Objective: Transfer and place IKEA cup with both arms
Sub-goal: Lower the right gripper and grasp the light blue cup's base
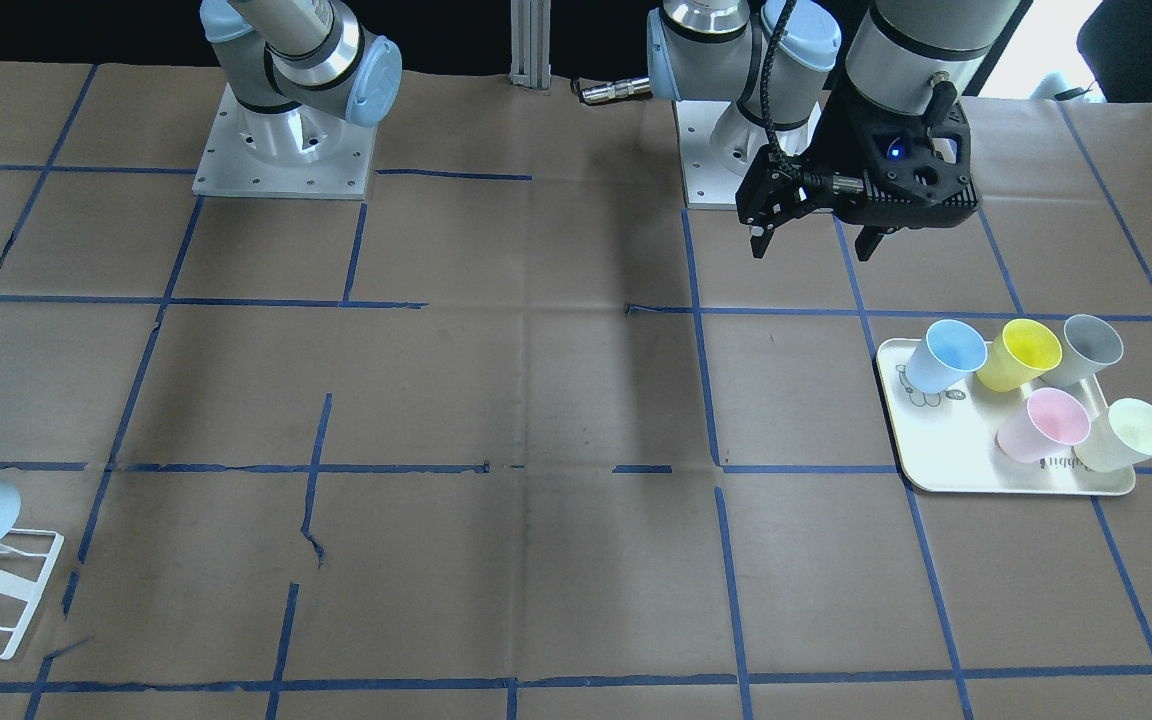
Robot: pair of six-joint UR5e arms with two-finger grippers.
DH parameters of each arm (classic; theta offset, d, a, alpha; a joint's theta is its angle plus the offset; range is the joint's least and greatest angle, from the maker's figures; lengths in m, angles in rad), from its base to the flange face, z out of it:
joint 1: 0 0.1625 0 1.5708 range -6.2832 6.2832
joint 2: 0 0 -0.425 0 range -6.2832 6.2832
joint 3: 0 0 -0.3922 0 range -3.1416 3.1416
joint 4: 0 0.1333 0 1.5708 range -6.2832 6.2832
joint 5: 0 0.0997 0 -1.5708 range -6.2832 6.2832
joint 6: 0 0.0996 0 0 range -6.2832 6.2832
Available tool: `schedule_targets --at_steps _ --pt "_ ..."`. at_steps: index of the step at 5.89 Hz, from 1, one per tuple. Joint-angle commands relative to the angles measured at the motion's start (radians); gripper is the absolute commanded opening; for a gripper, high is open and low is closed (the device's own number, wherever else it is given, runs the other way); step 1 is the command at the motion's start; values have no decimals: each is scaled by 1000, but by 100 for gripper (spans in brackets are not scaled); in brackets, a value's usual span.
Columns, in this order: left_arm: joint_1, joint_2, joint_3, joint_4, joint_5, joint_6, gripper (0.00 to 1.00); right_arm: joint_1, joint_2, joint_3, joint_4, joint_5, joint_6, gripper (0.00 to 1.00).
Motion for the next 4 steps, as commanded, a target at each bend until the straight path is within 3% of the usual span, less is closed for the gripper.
schedule_targets --at_steps 1,4 --pt "0 -1 0 0 0 0 98 0 8 28 -5 -9 -2 100" --pt "0 -2 0 3 1 2 98 -1 0 34 -5 -30 1 100"
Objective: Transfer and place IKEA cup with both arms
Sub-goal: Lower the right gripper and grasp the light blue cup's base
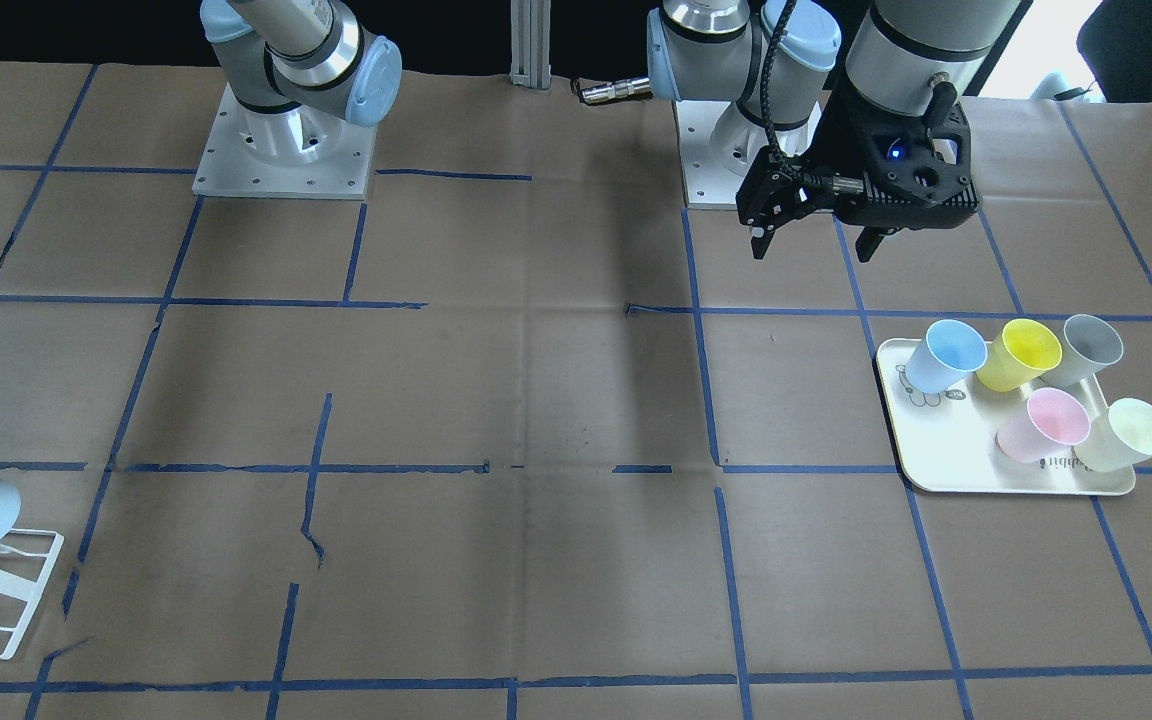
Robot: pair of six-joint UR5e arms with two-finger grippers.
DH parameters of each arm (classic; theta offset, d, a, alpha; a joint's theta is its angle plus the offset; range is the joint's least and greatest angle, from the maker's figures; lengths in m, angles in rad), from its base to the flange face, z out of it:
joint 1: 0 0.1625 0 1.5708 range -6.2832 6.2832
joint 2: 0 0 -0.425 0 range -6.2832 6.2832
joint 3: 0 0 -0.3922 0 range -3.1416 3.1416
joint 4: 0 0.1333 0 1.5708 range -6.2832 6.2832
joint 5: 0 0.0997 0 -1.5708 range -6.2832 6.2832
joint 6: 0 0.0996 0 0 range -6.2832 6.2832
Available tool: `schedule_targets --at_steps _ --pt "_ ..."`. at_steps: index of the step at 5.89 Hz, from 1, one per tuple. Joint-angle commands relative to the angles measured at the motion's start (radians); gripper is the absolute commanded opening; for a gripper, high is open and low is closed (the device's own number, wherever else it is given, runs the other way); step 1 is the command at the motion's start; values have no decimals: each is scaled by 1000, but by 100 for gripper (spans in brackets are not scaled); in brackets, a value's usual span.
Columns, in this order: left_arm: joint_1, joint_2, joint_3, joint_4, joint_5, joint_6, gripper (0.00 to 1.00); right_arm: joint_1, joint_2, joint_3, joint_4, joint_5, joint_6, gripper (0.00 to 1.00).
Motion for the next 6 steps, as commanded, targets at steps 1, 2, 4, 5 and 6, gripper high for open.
schedule_targets --at_steps 1,2,4,5,6 --pt "0 0 -2 2 0 0 98 0 2 2 1 -30 -2 100" --pt "0 0 -2 3 0 0 98 0 4 2 1 -28 0 97" --pt "0 -2 -2 5 0 0 98 0 7 2 -1 -30 0 80" --pt "0 -2 -2 5 0 0 98 0 4 0 -1 -30 0 61" --pt "0 -2 -2 5 0 0 98 -2 -1 -3 -1 -30 0 46"
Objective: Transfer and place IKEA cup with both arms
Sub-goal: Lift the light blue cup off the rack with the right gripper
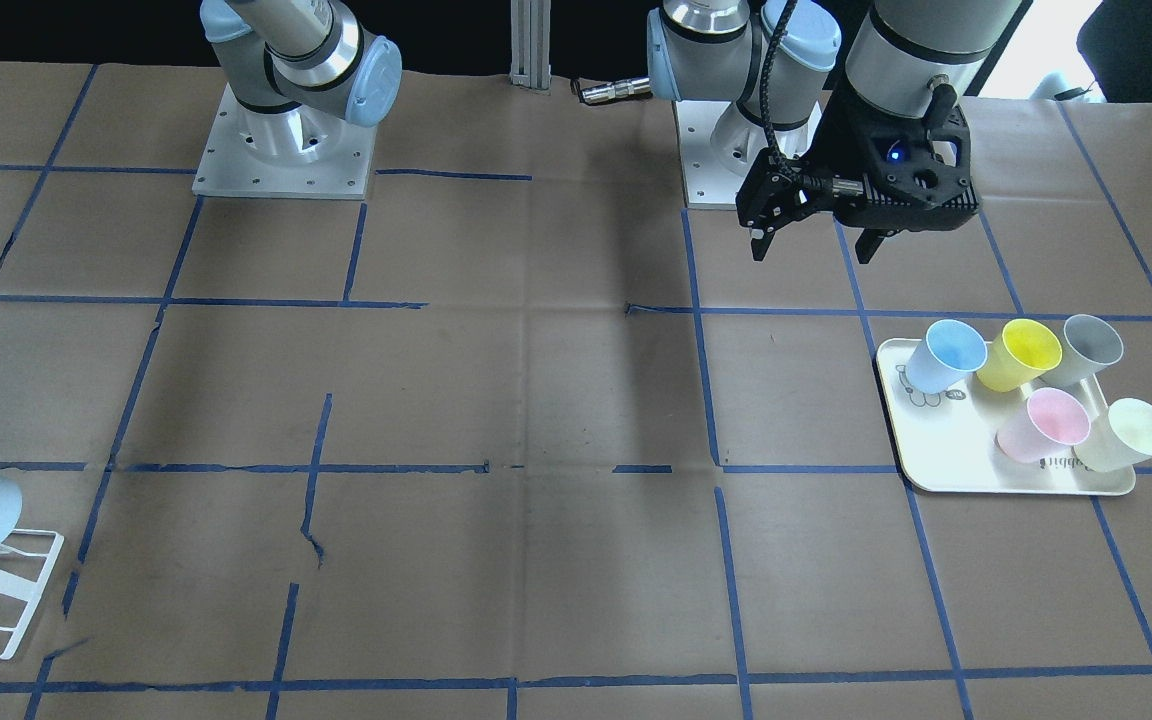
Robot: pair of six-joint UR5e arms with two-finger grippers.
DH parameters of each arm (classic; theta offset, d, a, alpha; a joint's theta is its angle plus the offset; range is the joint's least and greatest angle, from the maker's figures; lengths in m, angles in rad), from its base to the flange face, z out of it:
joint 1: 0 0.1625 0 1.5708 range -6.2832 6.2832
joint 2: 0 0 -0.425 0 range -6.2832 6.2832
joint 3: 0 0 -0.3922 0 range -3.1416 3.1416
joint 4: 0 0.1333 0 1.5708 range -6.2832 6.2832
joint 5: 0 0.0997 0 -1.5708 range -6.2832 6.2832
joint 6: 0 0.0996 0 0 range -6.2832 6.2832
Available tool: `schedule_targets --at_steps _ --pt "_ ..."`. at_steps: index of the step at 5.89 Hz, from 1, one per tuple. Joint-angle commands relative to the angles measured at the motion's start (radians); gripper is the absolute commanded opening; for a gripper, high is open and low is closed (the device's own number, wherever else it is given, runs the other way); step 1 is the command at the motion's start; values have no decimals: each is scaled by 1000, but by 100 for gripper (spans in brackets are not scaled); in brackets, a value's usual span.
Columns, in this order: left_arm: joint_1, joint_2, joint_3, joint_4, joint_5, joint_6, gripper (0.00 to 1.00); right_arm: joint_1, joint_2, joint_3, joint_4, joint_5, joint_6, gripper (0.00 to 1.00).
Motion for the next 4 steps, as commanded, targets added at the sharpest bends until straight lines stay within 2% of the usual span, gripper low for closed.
schedule_targets --at_steps 1,4 --pt "0 0 0 0 -2 0 98 -1 -5 -15 1 -5 -1 39" --pt "0 -2 0 0 -8 0 98 -1 -60 -54 20 6 0 37"
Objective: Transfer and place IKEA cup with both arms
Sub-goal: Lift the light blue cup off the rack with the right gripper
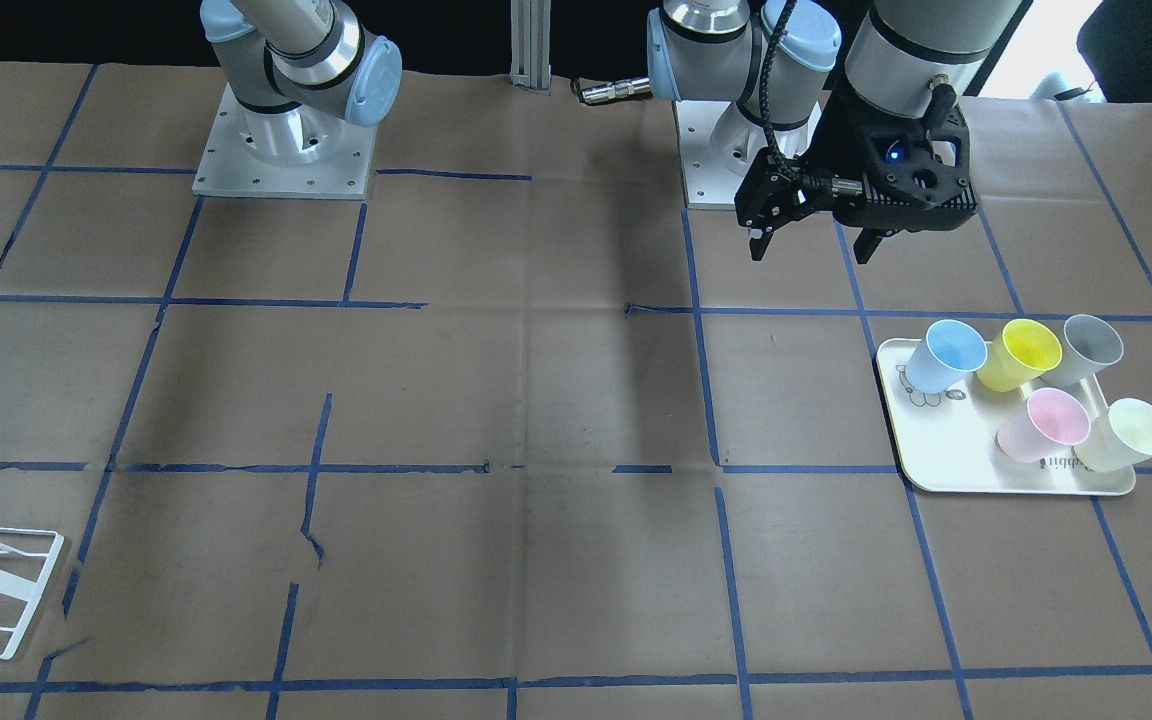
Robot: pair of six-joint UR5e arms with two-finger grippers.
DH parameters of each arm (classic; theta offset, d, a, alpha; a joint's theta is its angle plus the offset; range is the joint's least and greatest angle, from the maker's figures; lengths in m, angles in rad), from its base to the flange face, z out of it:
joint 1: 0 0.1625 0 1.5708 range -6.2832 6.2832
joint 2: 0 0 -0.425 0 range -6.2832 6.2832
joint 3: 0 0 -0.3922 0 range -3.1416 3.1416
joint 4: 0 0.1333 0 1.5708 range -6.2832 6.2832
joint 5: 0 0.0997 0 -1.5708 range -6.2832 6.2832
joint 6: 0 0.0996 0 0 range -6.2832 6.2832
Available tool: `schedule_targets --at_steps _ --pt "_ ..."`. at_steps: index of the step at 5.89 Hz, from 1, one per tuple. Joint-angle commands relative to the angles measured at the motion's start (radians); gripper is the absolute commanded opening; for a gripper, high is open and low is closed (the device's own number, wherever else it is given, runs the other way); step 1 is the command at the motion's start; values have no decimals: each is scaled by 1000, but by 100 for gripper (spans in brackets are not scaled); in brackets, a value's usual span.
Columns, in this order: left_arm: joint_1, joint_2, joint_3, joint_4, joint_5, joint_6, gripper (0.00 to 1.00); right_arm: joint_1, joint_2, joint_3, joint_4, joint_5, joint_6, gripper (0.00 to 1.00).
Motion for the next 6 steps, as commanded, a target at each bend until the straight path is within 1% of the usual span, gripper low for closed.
schedule_targets --at_steps 1,2,3,4,5,6 --pt "0 -1 -6 0 6 2 98 2 -73 -20 15 10 -4 37" --pt "0 1 -18 -9 3 0 98 6 -128 -19 30 14 -8 38" --pt "0 4 -20 -11 2 9 98 11 -180 -19 82 92 -8 38" --pt "2 5 -24 -11 -9 55 97 11 -228 -19 148 181 -5 39" --pt "23 13 -29 -11 -67 165 95 11 -257 -20 208 298 0 39" --pt "56 14 -31 -14 -99 236 95 11 -270 -19 287 447 2 39"
